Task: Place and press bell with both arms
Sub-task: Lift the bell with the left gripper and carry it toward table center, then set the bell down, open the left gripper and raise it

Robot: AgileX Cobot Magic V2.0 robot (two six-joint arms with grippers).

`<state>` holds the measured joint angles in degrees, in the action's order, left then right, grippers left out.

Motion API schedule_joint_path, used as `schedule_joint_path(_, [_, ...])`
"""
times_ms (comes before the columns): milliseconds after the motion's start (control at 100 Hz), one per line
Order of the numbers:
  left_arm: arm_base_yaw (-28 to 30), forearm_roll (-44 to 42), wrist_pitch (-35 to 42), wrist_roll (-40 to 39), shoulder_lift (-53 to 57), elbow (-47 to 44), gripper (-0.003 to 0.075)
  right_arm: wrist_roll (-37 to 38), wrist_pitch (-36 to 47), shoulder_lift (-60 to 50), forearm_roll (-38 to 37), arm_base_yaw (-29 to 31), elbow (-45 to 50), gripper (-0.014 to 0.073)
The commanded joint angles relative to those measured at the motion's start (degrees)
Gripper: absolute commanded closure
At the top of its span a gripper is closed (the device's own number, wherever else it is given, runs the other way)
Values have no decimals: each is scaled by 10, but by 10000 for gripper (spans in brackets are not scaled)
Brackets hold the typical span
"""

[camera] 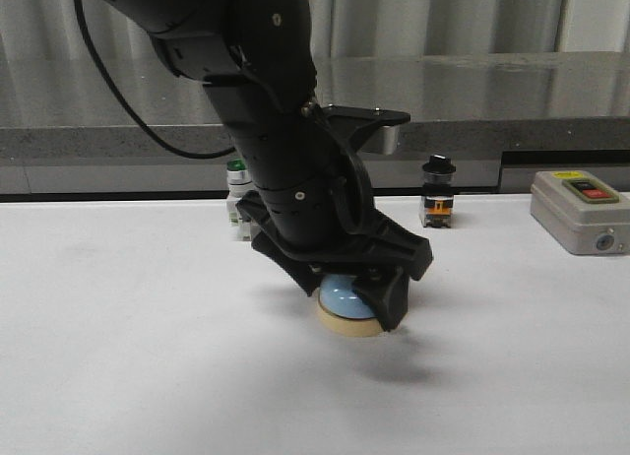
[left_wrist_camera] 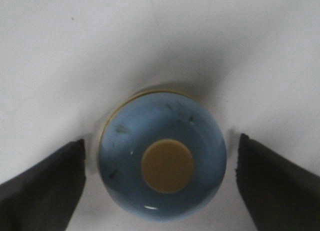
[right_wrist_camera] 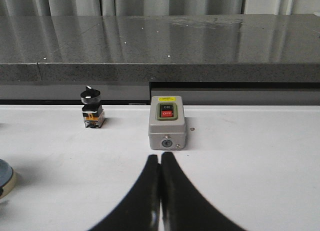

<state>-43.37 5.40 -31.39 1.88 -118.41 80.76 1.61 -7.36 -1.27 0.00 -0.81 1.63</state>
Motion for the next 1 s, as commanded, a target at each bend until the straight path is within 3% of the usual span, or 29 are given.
schedule_joint_path(0, [-4,10,6,-1,30,15,24,-2,52,-7,-8,-1,-10,654])
schedule_joint_path(240, [-4,11,-12,-2,60,15,30,-2,52,-7,-8,-1,-10,654])
schedule_joint_path(530, [5,12,-12,-7,178,10,31,-2,52,-7,-8,-1,-10,654])
schedule_joint_path(740, [51,12,32,-7,280,-54,31,-2,52,-7,-8,-1,-10,654])
schedule_joint_path(990, [149,13,84,-19,425,-188,31,-2,52,-7,-8,-1,-10,654])
